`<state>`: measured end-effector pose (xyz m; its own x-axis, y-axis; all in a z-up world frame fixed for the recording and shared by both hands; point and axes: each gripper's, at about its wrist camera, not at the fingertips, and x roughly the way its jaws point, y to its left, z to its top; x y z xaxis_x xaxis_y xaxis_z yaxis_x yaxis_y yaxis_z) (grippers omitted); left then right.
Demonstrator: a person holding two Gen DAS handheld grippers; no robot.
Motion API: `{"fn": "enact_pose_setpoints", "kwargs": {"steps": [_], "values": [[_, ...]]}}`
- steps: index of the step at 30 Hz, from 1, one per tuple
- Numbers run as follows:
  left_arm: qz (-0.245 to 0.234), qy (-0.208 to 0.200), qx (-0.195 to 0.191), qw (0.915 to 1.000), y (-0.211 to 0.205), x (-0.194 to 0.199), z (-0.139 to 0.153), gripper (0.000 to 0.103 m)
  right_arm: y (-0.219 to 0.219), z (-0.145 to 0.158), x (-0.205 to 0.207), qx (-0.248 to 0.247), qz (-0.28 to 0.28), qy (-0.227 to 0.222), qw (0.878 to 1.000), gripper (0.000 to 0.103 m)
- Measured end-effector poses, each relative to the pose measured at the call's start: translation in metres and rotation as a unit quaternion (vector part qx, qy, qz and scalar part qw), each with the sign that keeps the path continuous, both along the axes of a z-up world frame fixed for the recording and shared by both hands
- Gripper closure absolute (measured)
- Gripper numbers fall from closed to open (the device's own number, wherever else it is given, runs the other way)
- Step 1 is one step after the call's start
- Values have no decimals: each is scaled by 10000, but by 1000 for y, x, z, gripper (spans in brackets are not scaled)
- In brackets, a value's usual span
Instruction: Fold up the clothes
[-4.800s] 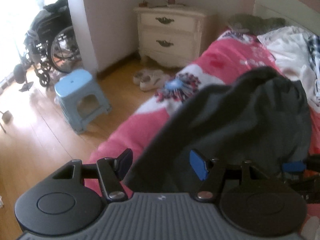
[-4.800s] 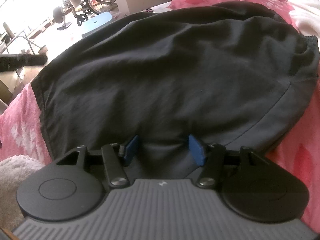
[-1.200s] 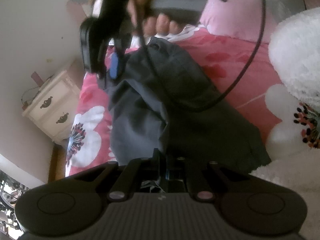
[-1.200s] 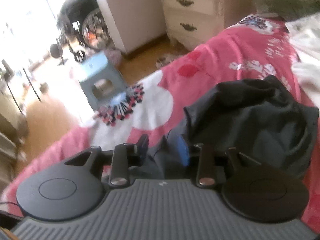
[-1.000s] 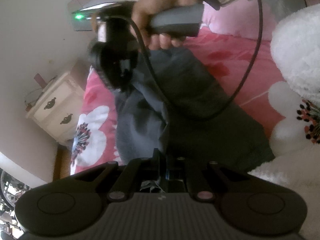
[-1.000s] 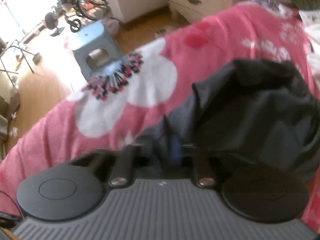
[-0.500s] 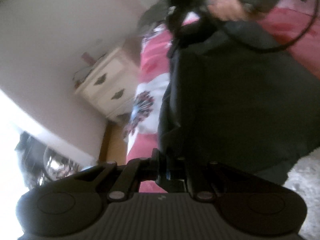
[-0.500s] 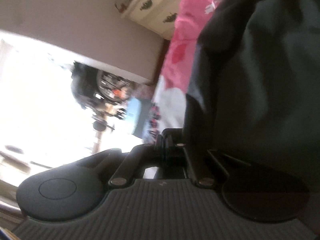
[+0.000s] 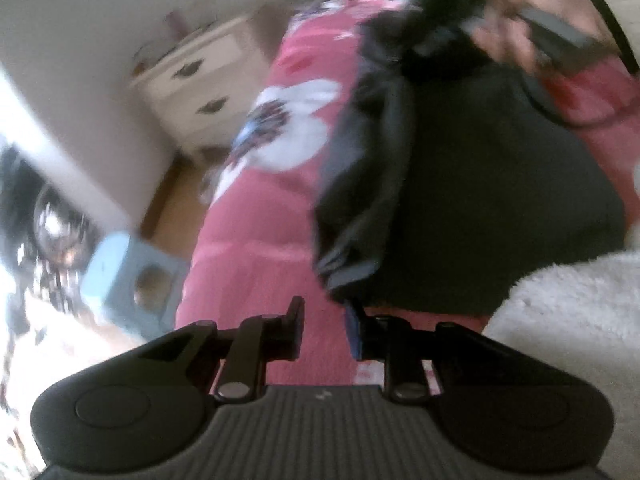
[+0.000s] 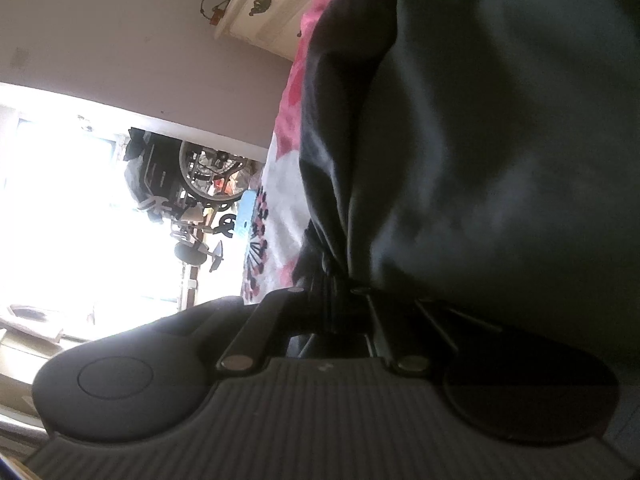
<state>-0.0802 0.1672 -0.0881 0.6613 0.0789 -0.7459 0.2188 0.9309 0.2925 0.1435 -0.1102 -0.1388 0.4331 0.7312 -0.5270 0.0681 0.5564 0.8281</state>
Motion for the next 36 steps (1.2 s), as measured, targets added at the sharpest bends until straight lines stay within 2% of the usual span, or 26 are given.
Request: {"fn": "enact_pose_setpoints", "kwargs": {"steps": [7, 10, 14, 16, 21, 24, 27, 29, 30, 33, 35, 36], "values": [[903, -6, -674, 9936, 34, 5, 17, 79, 3, 5, 4, -328, 319, -307, 9985, 101], [847, -77, -1092, 9904, 28, 25, 21, 79, 5, 9, 6, -472, 463, -433, 9969, 100], [314, -57, -1351, 9903, 4, 38, 18, 79, 12, 14, 9, -711, 608, -618, 9937, 100], [-25, 73, -1255, 9921, -10, 39, 9, 79, 14, 15, 10, -810, 670, -701, 9920, 100], [-716, 305, -399, 9962, -37, 32, -18, 78, 21, 19, 17, -1020, 967, -841, 9865, 100], [-774, 319, -305, 9960, -38, 33, -23, 78, 23, 33, 21, -1305, 1188, -1026, 9789, 95], [-785, 315, -226, 9962, -40, 33, -25, 77, 26, 56, 21, -1649, 1146, -1456, 9687, 88], [-766, 313, -204, 9964, -40, 33, -25, 77, 24, 72, 17, -1713, 1112, -1831, 9616, 88], [-753, 312, -197, 9965, -40, 33, -25, 77, 25, 79, 14, -1690, 1211, -1995, 9576, 88], [-712, 311, -178, 9968, -41, 32, -25, 76, 41, 84, 0, -1462, 2077, -2308, 9393, 89], [-685, 310, -165, 9970, -41, 32, -25, 75, 57, 75, -7, -1499, 2648, -2349, 9232, 89], [-672, 310, -158, 9971, -41, 32, -25, 74, 67, 67, -7, -1578, 2777, -2320, 9188, 89]]}}
